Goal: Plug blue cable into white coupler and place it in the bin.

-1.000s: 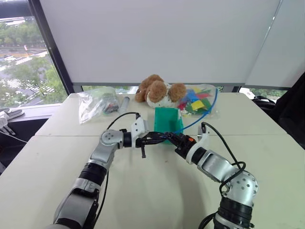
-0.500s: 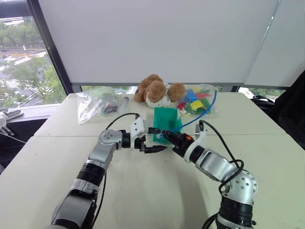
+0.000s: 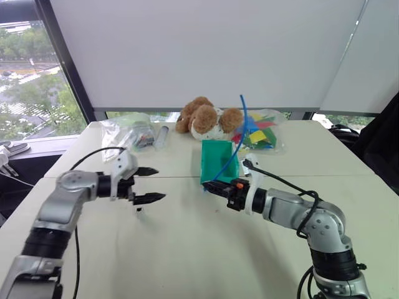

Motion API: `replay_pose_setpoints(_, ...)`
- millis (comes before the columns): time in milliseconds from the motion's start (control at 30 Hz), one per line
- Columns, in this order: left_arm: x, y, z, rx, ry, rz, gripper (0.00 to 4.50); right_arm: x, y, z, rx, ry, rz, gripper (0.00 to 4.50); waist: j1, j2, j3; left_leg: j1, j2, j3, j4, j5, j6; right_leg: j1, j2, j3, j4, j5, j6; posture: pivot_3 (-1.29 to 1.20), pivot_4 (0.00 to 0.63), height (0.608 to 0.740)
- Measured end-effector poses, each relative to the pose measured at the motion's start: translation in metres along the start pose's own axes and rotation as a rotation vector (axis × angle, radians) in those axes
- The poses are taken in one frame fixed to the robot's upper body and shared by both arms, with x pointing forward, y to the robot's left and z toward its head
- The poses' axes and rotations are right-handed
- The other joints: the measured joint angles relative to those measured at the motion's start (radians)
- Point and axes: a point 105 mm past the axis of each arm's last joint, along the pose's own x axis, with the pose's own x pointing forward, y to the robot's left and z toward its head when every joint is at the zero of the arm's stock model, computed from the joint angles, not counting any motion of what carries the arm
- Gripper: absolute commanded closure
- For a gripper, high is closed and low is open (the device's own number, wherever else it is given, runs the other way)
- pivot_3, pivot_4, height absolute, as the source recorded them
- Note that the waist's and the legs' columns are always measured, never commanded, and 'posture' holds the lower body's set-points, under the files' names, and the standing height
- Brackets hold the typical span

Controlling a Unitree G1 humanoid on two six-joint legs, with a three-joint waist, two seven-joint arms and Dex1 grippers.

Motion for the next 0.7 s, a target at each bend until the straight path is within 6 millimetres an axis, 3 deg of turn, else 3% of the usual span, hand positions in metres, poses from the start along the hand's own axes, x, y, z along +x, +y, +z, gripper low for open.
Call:
replay_pose_setpoints(167,-0.020,0.005,-0.041,-0.098,0.080,0.039,0.04,0.004,0.003,0.001,-0.044,0.009,0.034,4.50,0.004,0.000,0.000,0.000,0.000,0.000,0.000,0.000,0.000,0.000,-0.001,0.000,0.000,0.000,0.000,0.00,0.150,0.740)
replay_pose_setpoints(300,-0.026,0.010,-0.061,-0.132,0.100,0.049,0.04,0.005,0.001,0.001,-0.057,0.011,0.036,4.50,0.005,0.000,0.000,0.000,0.000,0.000,0.000,0.000,0.000,0.000,-0.002,-0.001,0.000,0.000,0.000,0.00,0.150,0.740)
replay_pose_setpoints(567,0.000,0.006,-0.088,-0.150,0.119,-0.031,0.04,0.005,0.001,0.000,-0.077,0.014,0.036,4.50,0.002,-0.001,0.000,-0.001,-0.002,0.001,0.000,0.000,0.000,-0.001,-0.003,-0.001,0.000,0.000,0.000,0.00,0.150,0.740)
replay_pose_setpoints(667,0.005,0.007,-0.090,-0.140,0.116,-0.046,0.04,0.004,0.003,0.001,-0.089,0.010,0.035,4.50,0.003,-0.001,0.000,-0.001,-0.002,0.001,0.000,0.000,0.000,-0.001,-0.003,-0.001,0.000,0.000,0.000,0.00,0.150,0.740)
replay_pose_setpoints(700,0.007,0.009,-0.090,-0.129,0.113,-0.044,0.28,0.003,0.002,0.001,-0.092,0.009,0.029,4.50,0.003,-0.001,0.000,-0.001,-0.002,0.001,0.000,0.000,0.000,-0.001,-0.003,-0.001,0.000,0.000,0.000,0.00,0.150,0.740)
